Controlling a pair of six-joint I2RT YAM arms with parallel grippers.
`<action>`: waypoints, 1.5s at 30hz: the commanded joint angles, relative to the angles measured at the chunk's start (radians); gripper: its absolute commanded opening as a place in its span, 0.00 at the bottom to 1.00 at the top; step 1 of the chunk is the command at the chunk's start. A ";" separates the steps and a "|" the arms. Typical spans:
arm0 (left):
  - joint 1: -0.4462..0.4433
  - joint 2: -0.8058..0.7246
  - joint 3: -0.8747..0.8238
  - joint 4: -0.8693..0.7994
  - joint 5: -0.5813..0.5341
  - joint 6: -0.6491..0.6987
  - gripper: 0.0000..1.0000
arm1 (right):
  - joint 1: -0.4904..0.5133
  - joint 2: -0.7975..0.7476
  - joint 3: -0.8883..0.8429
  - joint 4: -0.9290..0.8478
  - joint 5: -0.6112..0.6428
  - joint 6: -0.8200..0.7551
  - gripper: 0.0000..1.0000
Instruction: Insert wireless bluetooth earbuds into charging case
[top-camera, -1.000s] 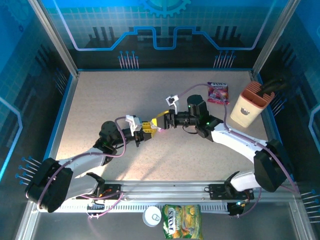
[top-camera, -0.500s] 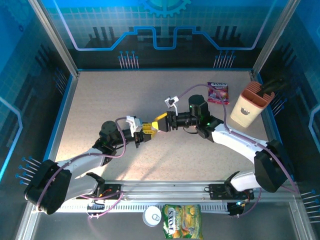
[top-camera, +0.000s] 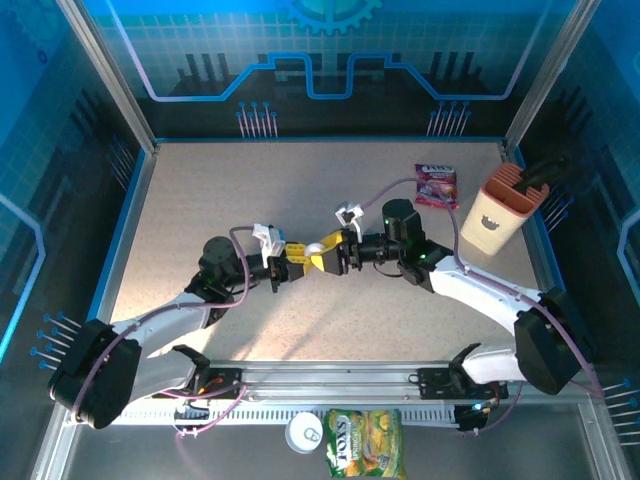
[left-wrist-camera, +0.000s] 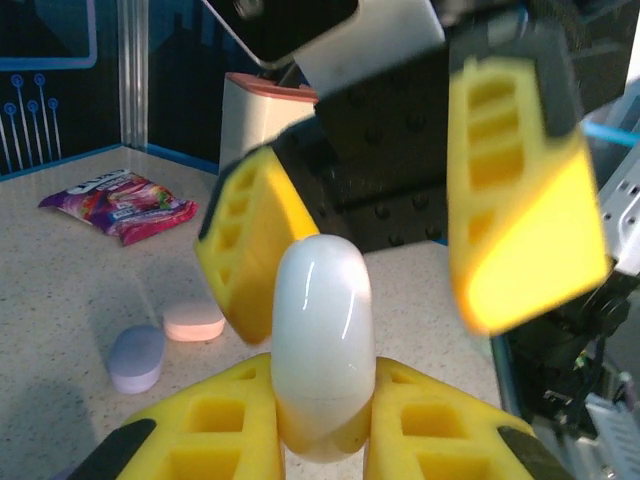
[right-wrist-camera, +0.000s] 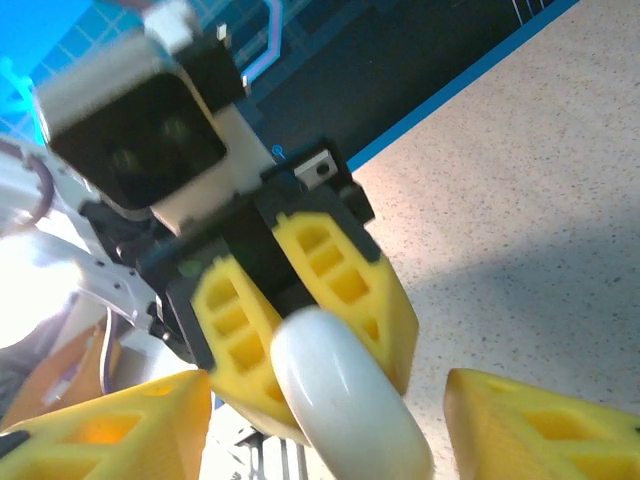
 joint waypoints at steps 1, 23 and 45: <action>0.004 0.009 0.045 -0.037 0.043 -0.082 0.18 | -0.024 -0.024 -0.015 -0.021 -0.019 -0.077 0.54; 0.004 0.036 -0.065 0.152 -0.048 0.172 0.88 | -0.112 -0.014 -0.109 0.068 0.081 0.023 0.18; -0.010 0.055 -0.013 -0.290 -0.050 0.515 0.99 | -0.214 0.216 -0.242 -0.202 0.336 0.137 0.19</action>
